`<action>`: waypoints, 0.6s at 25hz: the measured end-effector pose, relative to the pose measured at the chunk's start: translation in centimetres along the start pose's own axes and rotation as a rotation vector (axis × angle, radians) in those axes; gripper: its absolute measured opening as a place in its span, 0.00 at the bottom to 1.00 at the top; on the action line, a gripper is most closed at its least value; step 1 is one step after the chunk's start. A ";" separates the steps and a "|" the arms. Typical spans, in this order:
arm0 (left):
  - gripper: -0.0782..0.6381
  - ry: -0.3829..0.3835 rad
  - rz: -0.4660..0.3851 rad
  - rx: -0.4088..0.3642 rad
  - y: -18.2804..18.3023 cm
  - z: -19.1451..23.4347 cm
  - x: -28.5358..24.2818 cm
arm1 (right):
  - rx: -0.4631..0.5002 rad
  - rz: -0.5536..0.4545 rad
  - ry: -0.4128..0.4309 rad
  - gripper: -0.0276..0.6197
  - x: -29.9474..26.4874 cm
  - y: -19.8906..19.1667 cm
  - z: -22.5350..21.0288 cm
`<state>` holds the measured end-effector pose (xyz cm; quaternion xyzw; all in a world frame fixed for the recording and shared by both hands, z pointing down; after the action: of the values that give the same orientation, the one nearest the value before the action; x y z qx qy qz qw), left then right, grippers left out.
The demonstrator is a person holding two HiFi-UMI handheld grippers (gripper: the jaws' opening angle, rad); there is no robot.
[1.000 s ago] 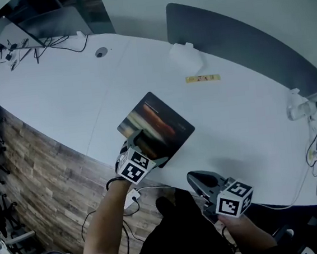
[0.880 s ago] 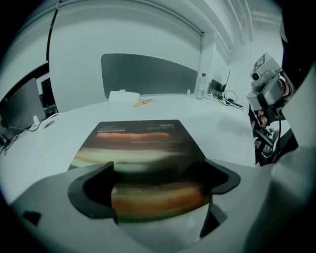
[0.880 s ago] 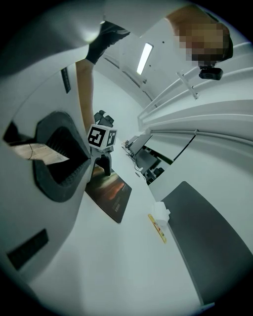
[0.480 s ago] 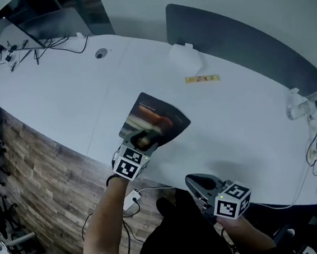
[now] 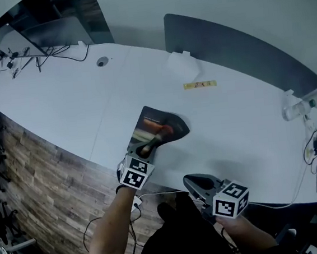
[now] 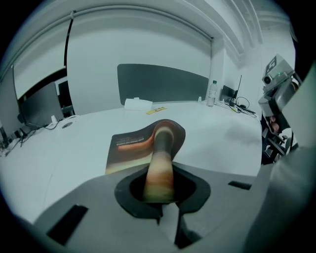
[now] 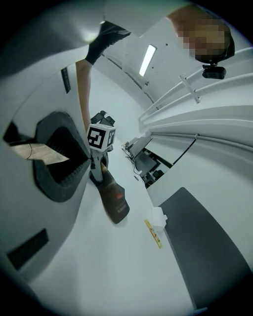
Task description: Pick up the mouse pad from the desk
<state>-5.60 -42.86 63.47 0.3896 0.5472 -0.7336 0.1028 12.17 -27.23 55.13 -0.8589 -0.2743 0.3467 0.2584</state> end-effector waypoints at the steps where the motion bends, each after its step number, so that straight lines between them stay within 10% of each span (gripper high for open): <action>1: 0.16 0.008 -0.009 -0.013 0.0 -0.4 0.5 | 0.008 0.000 -0.002 0.03 0.1 0.2 0.3; 15: 0.16 0.105 -0.240 0.084 0.8 -3.4 14.1 | 0.142 -0.092 -0.052 0.03 3.7 2.4 8.1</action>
<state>-13.07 -36.27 52.92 0.3630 0.5633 -0.7416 -0.0307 9.12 -24.51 46.87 -0.8156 -0.2947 0.3754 0.3272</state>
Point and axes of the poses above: the fingertips, and each gripper's own axes: x backward along the fingers, z to its left, y out of its top, the point moved 9 cm from there along x, backward along the fingers, and after that the axes turned 7 degrees about -y, right-handed, at the moved point
